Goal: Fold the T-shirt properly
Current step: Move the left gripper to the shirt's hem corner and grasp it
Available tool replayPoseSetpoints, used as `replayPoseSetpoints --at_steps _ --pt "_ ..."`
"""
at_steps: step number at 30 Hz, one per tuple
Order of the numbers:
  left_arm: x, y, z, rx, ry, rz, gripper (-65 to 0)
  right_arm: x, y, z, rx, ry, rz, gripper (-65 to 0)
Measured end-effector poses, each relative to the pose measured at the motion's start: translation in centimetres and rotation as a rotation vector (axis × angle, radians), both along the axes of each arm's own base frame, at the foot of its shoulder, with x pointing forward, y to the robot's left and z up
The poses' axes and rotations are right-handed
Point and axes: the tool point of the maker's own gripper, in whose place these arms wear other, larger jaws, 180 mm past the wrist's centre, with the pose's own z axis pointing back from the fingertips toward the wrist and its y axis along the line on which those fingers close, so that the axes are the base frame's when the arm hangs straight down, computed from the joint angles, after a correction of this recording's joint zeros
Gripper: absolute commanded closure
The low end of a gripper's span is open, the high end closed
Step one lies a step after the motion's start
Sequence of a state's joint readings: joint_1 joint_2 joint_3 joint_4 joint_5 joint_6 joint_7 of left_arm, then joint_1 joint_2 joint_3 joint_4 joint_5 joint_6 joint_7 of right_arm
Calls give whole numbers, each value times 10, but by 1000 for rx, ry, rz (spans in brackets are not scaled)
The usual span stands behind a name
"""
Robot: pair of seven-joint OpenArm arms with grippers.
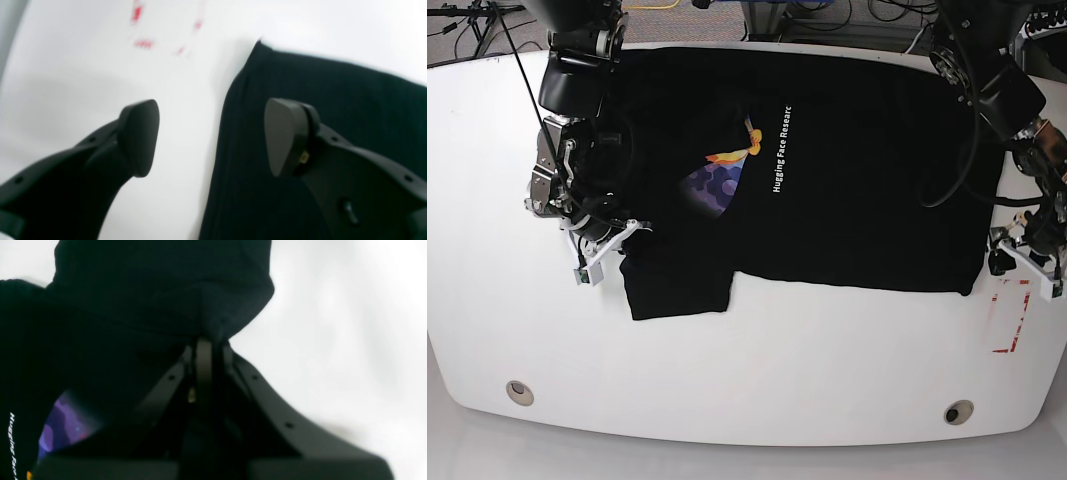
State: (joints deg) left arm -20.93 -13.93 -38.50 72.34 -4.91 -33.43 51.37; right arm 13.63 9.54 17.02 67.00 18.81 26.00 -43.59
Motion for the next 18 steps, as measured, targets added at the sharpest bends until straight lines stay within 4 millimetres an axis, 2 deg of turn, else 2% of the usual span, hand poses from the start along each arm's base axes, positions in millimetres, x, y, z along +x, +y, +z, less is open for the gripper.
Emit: replayPoseSetpoints --at_steps 8,11,18 --pt "33 -22 -30 -92 3 -33 -467 0 0 0 -4 1 1 0" --pt "41 -25 -44 -148 2 24 -467 0 0 0 -2 0 0 0" --pt "46 -27 -68 -201 46 51 -467 0 0 0 -4 0 1 0"
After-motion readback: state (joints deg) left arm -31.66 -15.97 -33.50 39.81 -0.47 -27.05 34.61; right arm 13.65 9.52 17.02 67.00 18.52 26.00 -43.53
